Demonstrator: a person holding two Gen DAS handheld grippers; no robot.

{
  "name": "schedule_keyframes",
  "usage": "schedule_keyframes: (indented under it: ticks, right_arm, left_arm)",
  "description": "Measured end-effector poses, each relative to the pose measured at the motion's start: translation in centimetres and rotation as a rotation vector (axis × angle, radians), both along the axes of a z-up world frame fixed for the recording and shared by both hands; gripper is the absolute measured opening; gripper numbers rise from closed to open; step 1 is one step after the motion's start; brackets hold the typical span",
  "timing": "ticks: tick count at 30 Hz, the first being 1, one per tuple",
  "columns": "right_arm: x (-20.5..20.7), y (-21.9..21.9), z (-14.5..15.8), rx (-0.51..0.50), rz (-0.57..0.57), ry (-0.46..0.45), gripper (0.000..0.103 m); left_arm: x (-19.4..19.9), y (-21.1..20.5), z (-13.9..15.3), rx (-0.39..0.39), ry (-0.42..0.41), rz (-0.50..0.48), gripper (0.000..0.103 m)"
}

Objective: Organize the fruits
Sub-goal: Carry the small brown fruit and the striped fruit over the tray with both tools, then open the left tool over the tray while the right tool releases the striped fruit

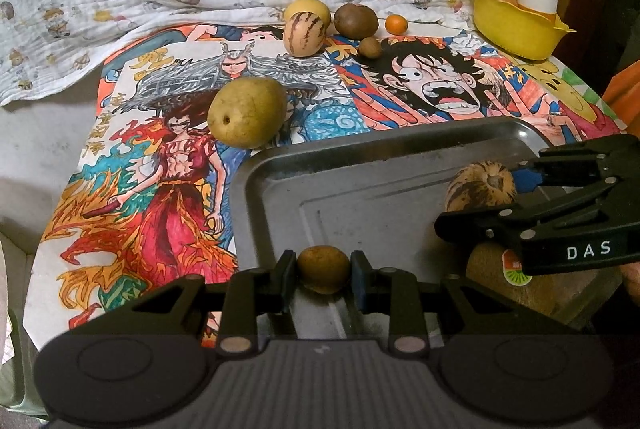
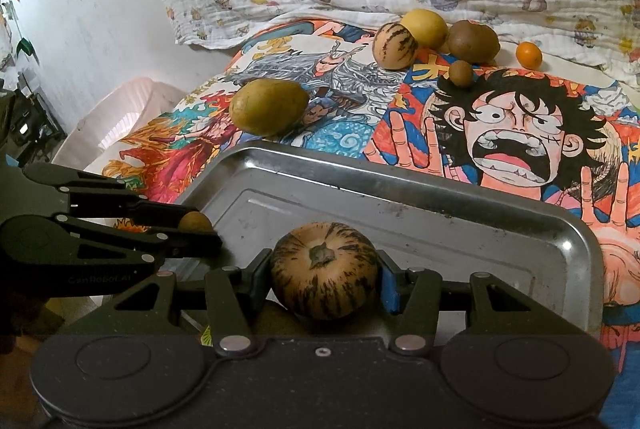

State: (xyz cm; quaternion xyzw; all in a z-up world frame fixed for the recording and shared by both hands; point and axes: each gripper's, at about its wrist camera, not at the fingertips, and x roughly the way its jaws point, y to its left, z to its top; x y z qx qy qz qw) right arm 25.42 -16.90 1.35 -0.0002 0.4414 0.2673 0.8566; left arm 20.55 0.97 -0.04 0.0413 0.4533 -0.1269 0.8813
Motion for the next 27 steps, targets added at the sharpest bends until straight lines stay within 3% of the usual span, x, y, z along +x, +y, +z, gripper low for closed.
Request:
schedule_keyframes:
  ticks: [13,19,27]
  right_arm:
    - [-0.1,-0.6,0.3,-0.007,-0.001,-0.014,0.060]
    - [-0.3,-1.1,0.6,-0.002,-0.012,-0.022,0.067]
    - [-0.6,-1.9,1.1,-0.030,-0.023,-0.046,0.080]
  left_arm:
    - [-0.2,0.5,0.6,-0.009,0.003,0.015,0.036]
    - [-0.4,0.5,1.2,-0.019,-0.012,0.016,0.054]
    - [-0.7,0.9,2.5,0.002,-0.032,0.042,0.085]
